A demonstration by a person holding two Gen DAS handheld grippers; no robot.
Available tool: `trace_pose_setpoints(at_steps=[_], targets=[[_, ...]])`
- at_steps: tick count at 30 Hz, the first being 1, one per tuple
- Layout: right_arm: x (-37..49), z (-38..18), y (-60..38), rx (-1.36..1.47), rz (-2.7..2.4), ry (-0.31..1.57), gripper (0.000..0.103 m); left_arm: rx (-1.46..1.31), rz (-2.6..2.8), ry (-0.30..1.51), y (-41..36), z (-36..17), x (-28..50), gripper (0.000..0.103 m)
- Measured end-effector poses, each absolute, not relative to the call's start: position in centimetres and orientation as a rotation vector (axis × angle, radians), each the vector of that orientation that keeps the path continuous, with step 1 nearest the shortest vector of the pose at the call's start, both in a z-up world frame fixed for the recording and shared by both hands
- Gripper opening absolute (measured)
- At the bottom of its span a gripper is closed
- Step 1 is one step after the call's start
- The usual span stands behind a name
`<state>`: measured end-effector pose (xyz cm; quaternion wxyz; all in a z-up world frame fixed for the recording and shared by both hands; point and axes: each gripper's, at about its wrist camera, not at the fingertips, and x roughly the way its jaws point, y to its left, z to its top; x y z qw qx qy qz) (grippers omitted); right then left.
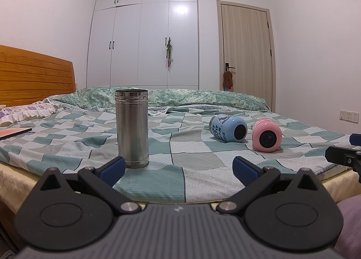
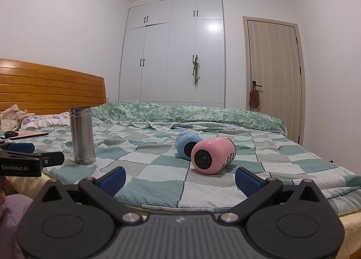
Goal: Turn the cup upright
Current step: 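Move the right tool toward the lying light-blue tumbler and open it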
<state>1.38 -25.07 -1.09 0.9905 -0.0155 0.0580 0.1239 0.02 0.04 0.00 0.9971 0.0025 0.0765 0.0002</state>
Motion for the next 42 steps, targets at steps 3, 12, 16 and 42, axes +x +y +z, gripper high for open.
trace_pose_setpoints(at_steps=[3, 12, 16, 42], targets=[[1.4, -1.1, -25.0, -0.031, 0.249, 0.119, 0.103, 0.005, 0.001, 0.153, 0.0, 0.0, 0.0, 0.103], [3.7, 0.6, -25.6, 0.005, 0.297, 0.202, 0.103, 0.029, -0.056, 0.21, -1.1, 0.5, 1.8, 0.103], [6.4, 2.3, -25.6, 0.014, 0.328, 0.233, 0.103, -0.002, -0.122, 0.215, -1.2, 2.0, 3.3, 0.103], [30.3, 7.9, -22.3, -0.114, 0.353, 0.441, 0.103, 0.017, -0.15, 0.326, -2.5, 4.4, 24.2, 0.103]])
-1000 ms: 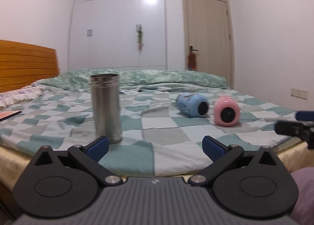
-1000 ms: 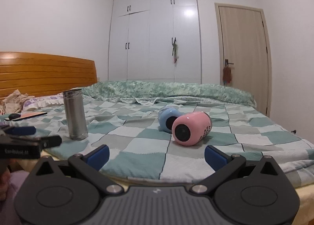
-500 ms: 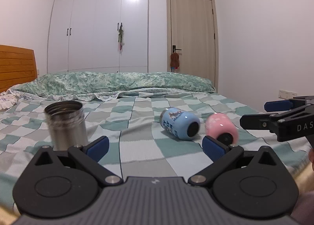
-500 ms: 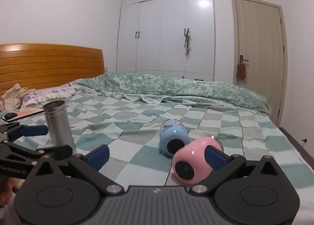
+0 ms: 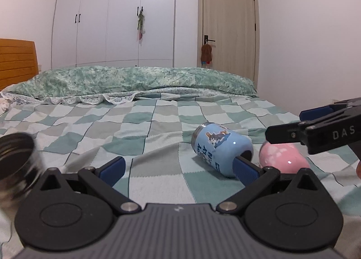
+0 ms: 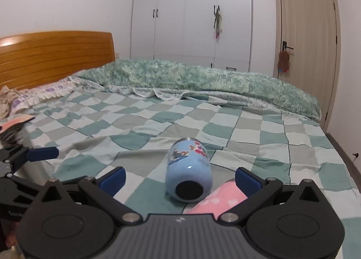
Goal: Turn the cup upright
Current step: 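Move the right tool toward the lying light-blue tumbler and open it, then close the right tool around the light-blue tumbler's body and lift it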
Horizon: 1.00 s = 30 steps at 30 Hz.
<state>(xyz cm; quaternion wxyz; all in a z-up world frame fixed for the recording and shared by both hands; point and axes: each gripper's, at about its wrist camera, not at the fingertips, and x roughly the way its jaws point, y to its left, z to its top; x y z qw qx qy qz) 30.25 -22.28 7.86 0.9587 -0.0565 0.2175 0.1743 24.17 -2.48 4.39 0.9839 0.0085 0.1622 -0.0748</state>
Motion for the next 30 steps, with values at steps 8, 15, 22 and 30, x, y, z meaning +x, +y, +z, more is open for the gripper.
trace_pose_setpoints(at_steps=[8, 15, 22, 30], targets=[[35.9, 7.1, -21.9, -0.117, 0.32, 0.558, 0.103, 0.011, -0.117, 0.361, -3.5, 3.6, 28.9, 0.103], [40.1, 5.8, -21.0, -0.151, 0.31, 0.655, 0.103, 0.016, -0.107, 0.406, -3.9, 2.7, 31.7, 0.103], [44.5, 4.5, -19.9, -0.114, 0.336, 0.752, 0.103, 0.026, -0.071, 0.454, -3.5, 1.7, 34.5, 0.103], [47.3, 3.8, -18.0, -0.126, 0.358, 0.842, 0.094, 0.023, -0.062, 0.483, -2.8, 0.6, 36.1, 0.103]])
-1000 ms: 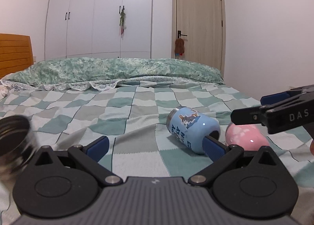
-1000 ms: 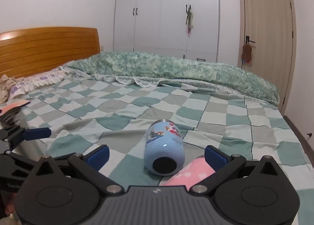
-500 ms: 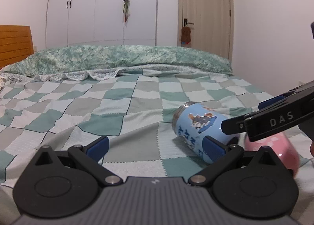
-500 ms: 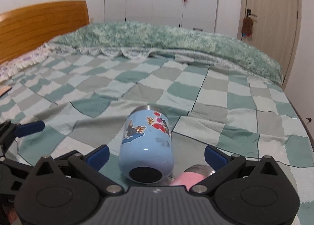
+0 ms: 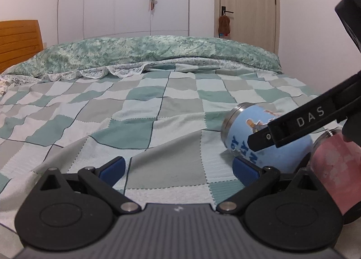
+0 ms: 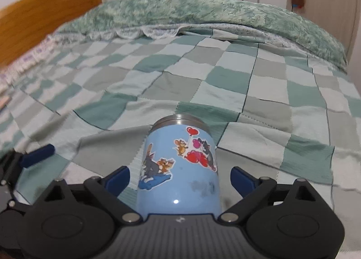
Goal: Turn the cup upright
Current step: 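Close the right tool around the light-blue tumbler's body and lift it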
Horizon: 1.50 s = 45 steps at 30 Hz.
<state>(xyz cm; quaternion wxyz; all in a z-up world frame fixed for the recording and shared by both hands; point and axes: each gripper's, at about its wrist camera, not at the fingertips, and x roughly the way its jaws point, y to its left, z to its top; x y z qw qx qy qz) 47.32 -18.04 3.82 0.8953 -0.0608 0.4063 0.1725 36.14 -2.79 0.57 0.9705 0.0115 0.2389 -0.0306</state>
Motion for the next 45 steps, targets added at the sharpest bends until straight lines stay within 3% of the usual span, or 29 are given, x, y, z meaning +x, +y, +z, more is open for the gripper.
trace_pose_setpoints(at_steps=[3, 18, 27, 37, 45], targets=[[48.3, 3.2, -17.9, -0.112, 0.374, 0.904, 0.083, 0.015, -0.058, 0.492, -2.6, 0.4, 36.3, 0.103], [45.3, 3.4, -18.8, -0.086, 0.408, 0.856, 0.082, 0.048, -0.045, 0.442, -3.2, 1.5, 34.6, 0.103], [41.2, 6.6, -19.6, -0.038, 0.418, 0.79, 0.082, 0.051, -0.06, 0.416, -3.8, 3.7, 31.1, 0.103], [33.3, 11.1, -20.7, -0.013, 0.414, 0.718, 0.083, 0.055, -0.099, 0.352, -4.5, 7.6, 23.6, 0.103], [26.5, 11.6, -20.2, 0.001, 0.413, 0.708, 0.083, 0.064, -0.1, 0.341, -3.9, 8.5, 16.8, 0.103]])
